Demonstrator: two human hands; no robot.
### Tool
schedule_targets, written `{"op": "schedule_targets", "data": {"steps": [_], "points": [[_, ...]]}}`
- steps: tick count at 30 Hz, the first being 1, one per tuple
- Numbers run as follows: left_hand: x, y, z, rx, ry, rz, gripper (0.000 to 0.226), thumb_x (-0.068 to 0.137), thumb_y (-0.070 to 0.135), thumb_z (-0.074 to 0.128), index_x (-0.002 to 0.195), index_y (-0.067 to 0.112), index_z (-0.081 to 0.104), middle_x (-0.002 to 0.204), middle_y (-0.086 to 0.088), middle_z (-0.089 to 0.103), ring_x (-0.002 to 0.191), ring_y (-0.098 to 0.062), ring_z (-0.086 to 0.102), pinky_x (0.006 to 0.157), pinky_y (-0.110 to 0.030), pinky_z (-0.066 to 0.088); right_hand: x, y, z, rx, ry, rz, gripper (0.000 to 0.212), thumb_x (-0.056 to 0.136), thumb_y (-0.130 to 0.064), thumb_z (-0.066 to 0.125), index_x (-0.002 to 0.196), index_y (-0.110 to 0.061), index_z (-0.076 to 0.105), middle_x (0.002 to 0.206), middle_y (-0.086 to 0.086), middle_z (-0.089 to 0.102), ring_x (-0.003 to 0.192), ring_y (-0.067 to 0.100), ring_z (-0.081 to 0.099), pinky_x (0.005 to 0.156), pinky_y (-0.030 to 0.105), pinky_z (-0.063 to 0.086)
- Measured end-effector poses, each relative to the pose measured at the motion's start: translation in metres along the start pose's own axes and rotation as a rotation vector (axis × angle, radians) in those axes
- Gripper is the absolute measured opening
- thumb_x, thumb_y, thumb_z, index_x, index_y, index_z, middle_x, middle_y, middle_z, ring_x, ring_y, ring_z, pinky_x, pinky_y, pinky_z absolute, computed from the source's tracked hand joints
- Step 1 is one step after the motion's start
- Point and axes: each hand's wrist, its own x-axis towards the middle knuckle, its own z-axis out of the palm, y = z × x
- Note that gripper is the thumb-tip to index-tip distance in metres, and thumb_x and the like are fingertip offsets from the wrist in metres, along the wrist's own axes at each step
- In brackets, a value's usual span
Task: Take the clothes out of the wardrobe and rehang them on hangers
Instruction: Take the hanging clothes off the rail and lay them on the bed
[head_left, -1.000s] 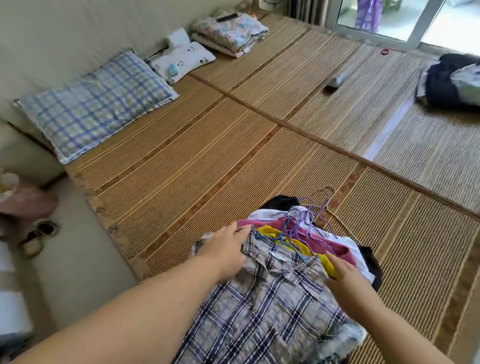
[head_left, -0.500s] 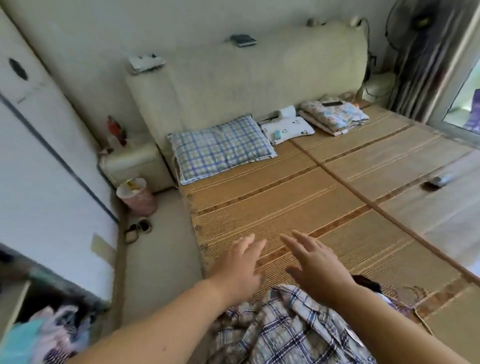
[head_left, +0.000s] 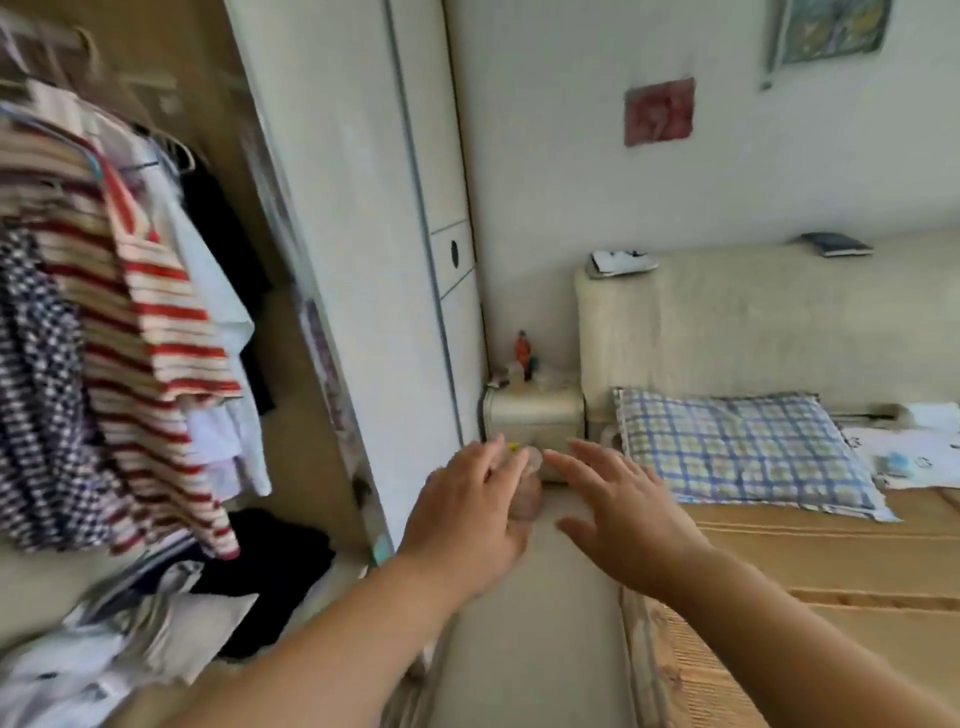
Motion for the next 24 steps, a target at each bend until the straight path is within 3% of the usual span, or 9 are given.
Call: {"op": "schedule_targets", "data": {"steps": [4, 7, 10, 18, 24], "points": [[0.002, -0.114, -0.050, 0.055, 0.077, -0.188, 0.069, 0.093, 0.047, 0.048, 0.149, 0.036, 0.009, 0.159, 0.007, 0.003, 0.146, -0.017, 0.004, 0.117, -0.037, 0.013, 0.110, -0.096, 0.005, 0.034, 0.061, -0.155, 0.068, 0.093, -0.049, 0.046, 0.147, -0.044, 0.006, 0.158, -0.007, 0.009, 0.144, 0.018, 0.016, 0.116, 0.038, 0.017], [0.008, -0.136, -0.070, 0.083, 0.124, -0.245, 0.067, 0.094, 0.046, 0.048, 0.148, 0.037, 0.009, 0.160, 0.008, 0.003, 0.147, -0.018, 0.006, 0.118, -0.041, 0.014, 0.135, -0.119, 0.005, 0.051, 0.066, -0.174, 0.068, 0.092, -0.052, 0.046, 0.146, -0.046, 0.004, 0.158, -0.010, 0.007, 0.145, 0.018, 0.014, 0.117, 0.038, 0.015], [0.022, -0.190, -0.108, 0.142, 0.278, -0.339, 0.066, 0.093, 0.043, 0.049, 0.148, 0.036, 0.013, 0.159, 0.005, 0.008, 0.146, -0.017, 0.008, 0.117, -0.040, 0.014, 0.192, -0.168, -0.006, 0.108, 0.146, -0.272, 0.067, 0.092, -0.052, 0.046, 0.146, -0.047, 0.006, 0.158, -0.012, 0.008, 0.144, 0.015, 0.015, 0.116, 0.038, 0.016], [0.064, -0.310, -0.202, 0.324, 0.582, -0.503, 0.065, 0.084, 0.038, 0.055, 0.143, 0.029, 0.032, 0.152, 0.002, 0.028, 0.137, -0.019, 0.028, 0.112, -0.034, 0.028, 0.331, -0.270, -0.061, 0.307, 0.345, -0.563, 0.066, 0.089, -0.045, 0.056, 0.146, -0.039, 0.023, 0.153, -0.009, 0.026, 0.137, 0.016, 0.031, 0.112, 0.038, 0.032], [0.100, -0.379, -0.269, 0.411, 0.695, -0.634, 0.076, 0.084, 0.047, 0.058, 0.149, 0.034, 0.021, 0.159, -0.003, 0.015, 0.143, -0.023, 0.020, 0.116, -0.036, 0.022, 0.451, -0.312, -0.108, 0.522, 0.395, -0.701, 0.058, 0.090, -0.048, 0.054, 0.143, -0.034, 0.034, 0.146, -0.004, 0.039, 0.129, 0.016, 0.041, 0.103, 0.031, 0.036]]}}
